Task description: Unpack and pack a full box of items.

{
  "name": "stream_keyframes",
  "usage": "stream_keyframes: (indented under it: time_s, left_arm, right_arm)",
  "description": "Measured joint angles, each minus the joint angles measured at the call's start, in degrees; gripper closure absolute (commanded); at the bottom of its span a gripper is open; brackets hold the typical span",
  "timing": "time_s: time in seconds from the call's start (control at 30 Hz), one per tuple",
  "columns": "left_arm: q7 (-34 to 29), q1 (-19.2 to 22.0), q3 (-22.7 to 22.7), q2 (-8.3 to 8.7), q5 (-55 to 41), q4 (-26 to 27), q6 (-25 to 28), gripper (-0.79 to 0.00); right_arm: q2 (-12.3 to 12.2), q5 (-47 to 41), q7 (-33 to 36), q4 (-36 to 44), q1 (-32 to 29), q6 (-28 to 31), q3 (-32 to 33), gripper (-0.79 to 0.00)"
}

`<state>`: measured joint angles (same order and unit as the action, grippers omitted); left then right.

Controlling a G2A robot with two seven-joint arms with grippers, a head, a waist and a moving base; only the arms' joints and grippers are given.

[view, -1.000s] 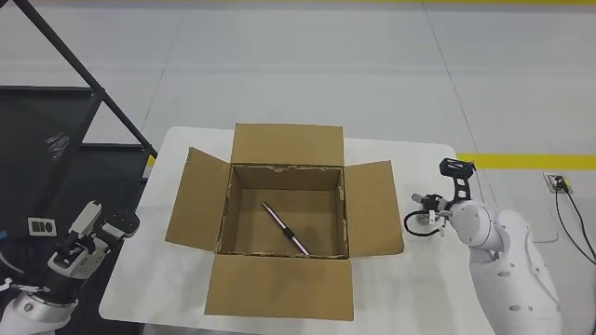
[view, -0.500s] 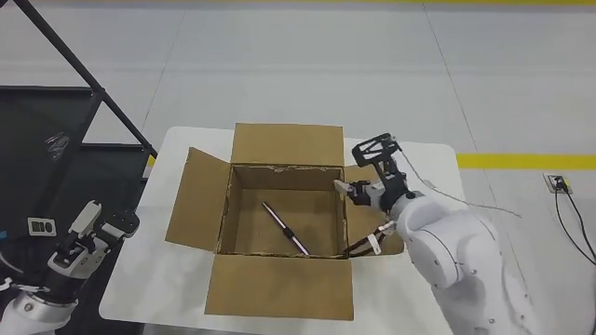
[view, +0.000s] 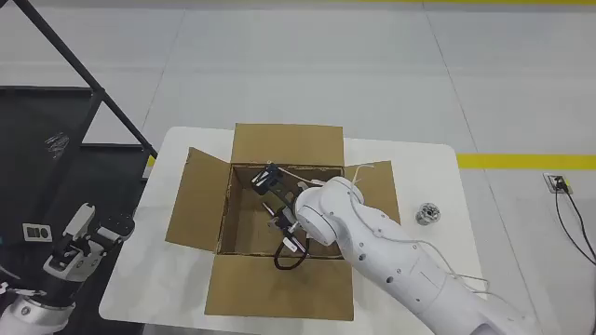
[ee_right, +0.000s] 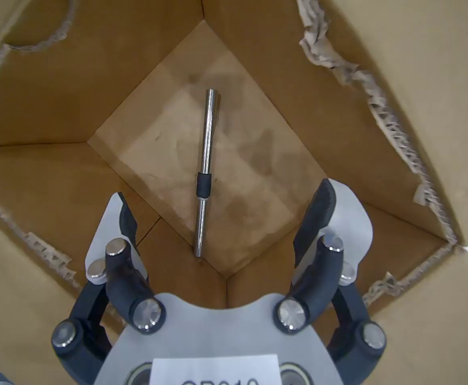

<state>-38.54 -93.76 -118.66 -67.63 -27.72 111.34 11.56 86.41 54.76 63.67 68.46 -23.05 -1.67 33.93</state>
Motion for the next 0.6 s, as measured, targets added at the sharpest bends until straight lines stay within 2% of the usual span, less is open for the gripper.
stream_keyframes:
  time_s: [0.07,0.17,0.2,0.23,0.3,0.4,0.53,0.57,0.6]
  left_arm:
    - [0.0,0.0,0.0,0.0,0.0,0.0,0.0,-0.785]
    - [0.0,0.0,0.0,0.0,0.0,0.0,0.0,-0.785]
    - [0.0,0.0,0.0,0.0,0.0,0.0,0.0,-0.785]
    - [0.0,0.0,0.0,0.0,0.0,0.0,0.0,-0.785]
    - [0.0,0.0,0.0,0.0,0.0,0.0,0.0,-0.785]
    - [0.0,0.0,0.0,0.0,0.0,0.0,0.0,-0.785]
    - [0.0,0.0,0.0,0.0,0.0,0.0,0.0,-0.785]
    - [0.0,0.0,0.0,0.0,0.0,0.0,0.0,-0.785]
    - [0.0,0.0,0.0,0.0,0.0,0.0,0.0,-0.785]
  right_arm:
    - [1.57,-1.79,-1.03,-4.51,1.13,0.16,-1.76,-0.606]
    - [3.69,-3.61,-2.17,-9.99,2.32,0.2,-3.85,-0.548]
    - [4.31,-4.17,-2.25,-11.33,2.61,0.36,-4.4,-0.56]
    - [4.91,-4.6,-2.17,-12.62,2.89,0.5,-4.96,-0.616]
    - [6.27,-4.81,-1.44,-15.57,3.66,0.33,-6.36,-0.622]
    - [8.1,-4.89,-0.92,-19.61,4.62,-0.41,-7.83,-0.517]
    - [10.23,-5.65,-1.61,-24.34,5.35,-0.13,-8.93,-0.465]
    - [10.86,-5.96,-1.83,-25.67,5.5,0.16,-9.17,-0.382]
    - [11.31,-6.09,-1.92,-26.65,5.63,0.36,-9.39,-0.363]
